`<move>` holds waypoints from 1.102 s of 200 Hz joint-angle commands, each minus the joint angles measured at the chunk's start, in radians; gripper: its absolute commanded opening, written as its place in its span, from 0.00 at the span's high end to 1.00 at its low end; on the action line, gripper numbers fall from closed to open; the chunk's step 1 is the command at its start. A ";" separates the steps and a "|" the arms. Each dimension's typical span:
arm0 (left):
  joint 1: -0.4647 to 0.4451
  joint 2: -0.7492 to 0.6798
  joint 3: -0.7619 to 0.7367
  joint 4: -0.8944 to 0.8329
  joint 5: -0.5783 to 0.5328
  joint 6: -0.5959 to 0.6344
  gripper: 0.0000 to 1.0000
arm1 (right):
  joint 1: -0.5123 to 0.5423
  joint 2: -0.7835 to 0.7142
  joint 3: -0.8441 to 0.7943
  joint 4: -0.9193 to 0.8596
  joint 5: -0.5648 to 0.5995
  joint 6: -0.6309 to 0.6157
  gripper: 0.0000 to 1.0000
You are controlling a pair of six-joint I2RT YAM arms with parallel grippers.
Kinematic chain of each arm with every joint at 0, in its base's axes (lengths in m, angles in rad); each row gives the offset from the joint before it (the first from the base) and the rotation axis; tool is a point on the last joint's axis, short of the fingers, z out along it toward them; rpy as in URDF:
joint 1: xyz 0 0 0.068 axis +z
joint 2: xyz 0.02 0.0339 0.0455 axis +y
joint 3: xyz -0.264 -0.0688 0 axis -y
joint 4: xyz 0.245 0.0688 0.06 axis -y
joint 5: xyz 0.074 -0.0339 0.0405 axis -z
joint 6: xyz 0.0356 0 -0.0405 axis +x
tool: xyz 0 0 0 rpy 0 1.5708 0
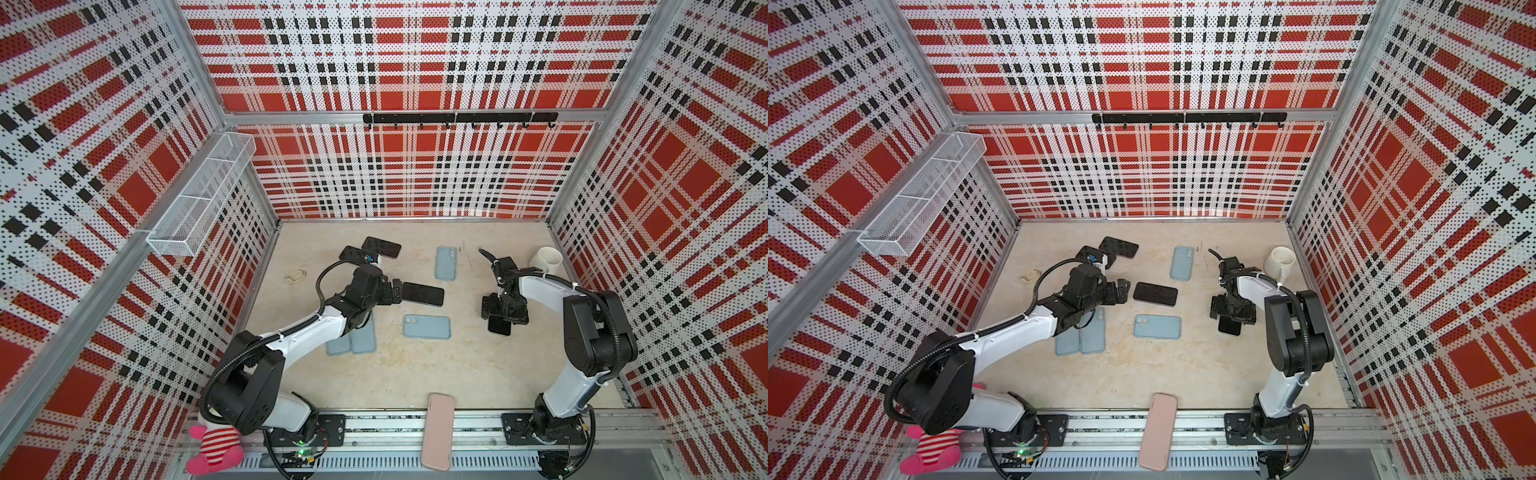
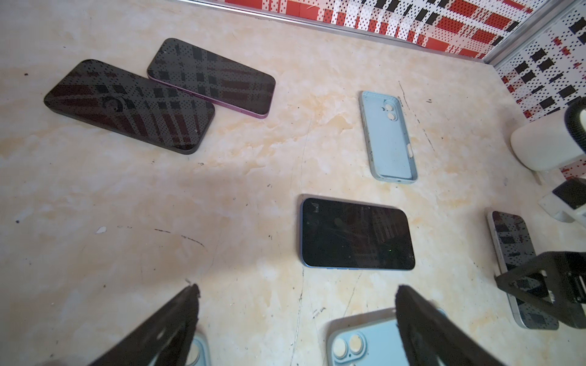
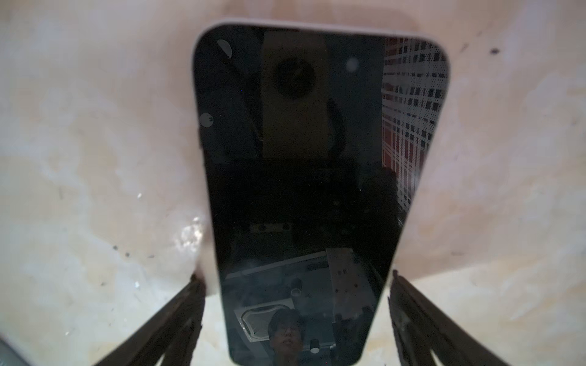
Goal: Put the phone into the phone case
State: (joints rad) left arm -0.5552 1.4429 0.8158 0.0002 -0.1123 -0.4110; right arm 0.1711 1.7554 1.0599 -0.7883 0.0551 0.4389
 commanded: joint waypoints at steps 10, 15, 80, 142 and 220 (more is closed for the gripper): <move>-0.004 0.011 0.018 0.016 0.007 0.006 0.02 | -0.008 0.044 0.011 0.021 0.031 0.014 0.12; -0.004 0.014 0.021 0.017 0.009 0.007 0.02 | -0.008 0.045 0.009 0.023 0.032 0.012 0.13; 0.022 0.045 0.104 0.023 0.191 -0.022 0.02 | -0.004 -0.056 0.046 -0.001 0.002 -0.117 0.48; 0.193 0.008 0.190 -0.112 0.500 -0.027 0.02 | 0.156 -0.137 0.145 0.013 -0.082 -0.400 0.63; 0.259 0.041 0.190 -0.177 0.803 -0.038 0.07 | 0.376 -0.127 0.171 0.111 -0.292 -0.875 0.65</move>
State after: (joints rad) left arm -0.3031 1.4776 1.0164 -0.1734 0.5556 -0.4419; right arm 0.5194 1.6402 1.2015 -0.7204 -0.1440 -0.2264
